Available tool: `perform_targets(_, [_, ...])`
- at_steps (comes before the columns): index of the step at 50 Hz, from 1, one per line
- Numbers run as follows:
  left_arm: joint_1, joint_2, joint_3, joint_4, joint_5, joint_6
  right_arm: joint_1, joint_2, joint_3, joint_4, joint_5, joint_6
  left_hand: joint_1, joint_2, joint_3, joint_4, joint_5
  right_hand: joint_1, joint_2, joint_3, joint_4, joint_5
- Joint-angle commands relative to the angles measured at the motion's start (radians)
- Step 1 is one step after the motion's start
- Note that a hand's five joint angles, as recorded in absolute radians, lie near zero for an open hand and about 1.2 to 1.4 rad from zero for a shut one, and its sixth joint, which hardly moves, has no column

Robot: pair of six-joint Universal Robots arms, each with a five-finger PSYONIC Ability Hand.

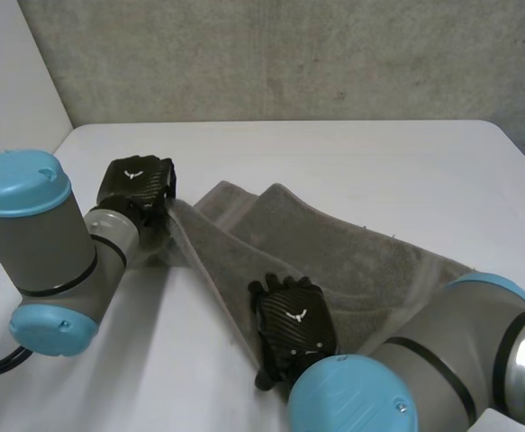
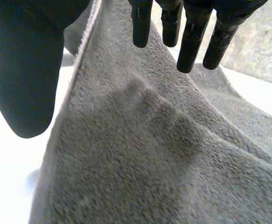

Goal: Fold the towel.

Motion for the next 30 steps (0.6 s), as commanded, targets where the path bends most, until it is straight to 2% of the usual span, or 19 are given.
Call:
perform_targets(1, [0.000,0.006,0.013,-0.001,-0.006,0.000,0.024,0.050,-0.060,-0.021,0.037,0.054,0.230,0.181,0.182,0.179,0.196,-0.032,-0.046,-0.160,-0.056,-0.045])
perform_targets(12, [-0.001,0.012,0.021,-0.003,-0.007,-0.001,0.024,0.176,-0.174,-0.027,0.091,0.097,0.230,0.181,0.182,0.179,0.196,-0.032,-0.046,-0.160,-0.056,-0.045])
perform_targets(19, [-0.003,0.038,0.021,-0.024,-0.032,-0.017,0.021,0.234,-0.203,-0.079,0.187,0.082,0.230,0.181,0.182,0.179,0.196,-0.032,-0.046,-0.160,-0.056,-0.045])
perform_targets(20, [-0.001,0.044,0.022,-0.031,-0.032,-0.030,0.020,0.234,-0.201,-0.090,0.204,0.080,0.230,0.181,0.182,0.179,0.196,0.112,0.097,-0.016,0.088,0.099])
perform_targets(21, [-0.001,0.044,0.022,-0.031,-0.032,-0.031,0.020,0.234,-0.201,-0.090,0.205,0.080,0.230,0.181,0.182,0.179,0.196,0.114,0.099,-0.014,0.089,0.100])
perform_targets(23, [0.003,0.056,0.024,-0.038,-0.030,-0.056,0.011,0.221,-0.188,-0.120,0.240,0.079,0.230,0.181,0.182,0.179,0.196,0.601,0.586,0.473,0.576,0.588])
perform_targets(24, [0.003,0.056,0.024,-0.038,-0.030,-0.057,0.010,0.221,-0.187,-0.120,0.240,0.079,0.230,0.181,0.182,0.179,0.196,0.604,0.589,0.476,0.579,0.591])
perform_targets(25, [0.006,0.064,0.025,-0.041,-0.030,-0.066,-0.006,0.209,-0.174,-0.139,0.264,0.079,0.230,0.181,0.182,0.179,0.196,0.932,0.918,0.804,0.908,0.919])
perform_targets(26, [0.007,0.064,0.025,-0.041,-0.030,-0.066,-0.006,0.208,-0.174,-0.139,0.264,0.079,0.230,0.181,0.182,0.179,0.196,0.936,0.921,0.808,0.911,0.922])
perform_targets(27, [0.008,0.070,0.025,-0.047,-0.030,-0.070,-0.037,0.180,-0.149,-0.155,0.281,0.076,0.230,0.181,0.182,0.179,0.196,1.183,1.168,1.055,1.158,1.169])
perform_targets(30, [0.014,0.078,0.022,-0.064,-0.030,-0.073,-0.121,0.065,-0.090,-0.198,0.275,0.053,0.230,0.181,0.182,0.179,0.196,1.190,1.175,1.062,1.166,1.177])
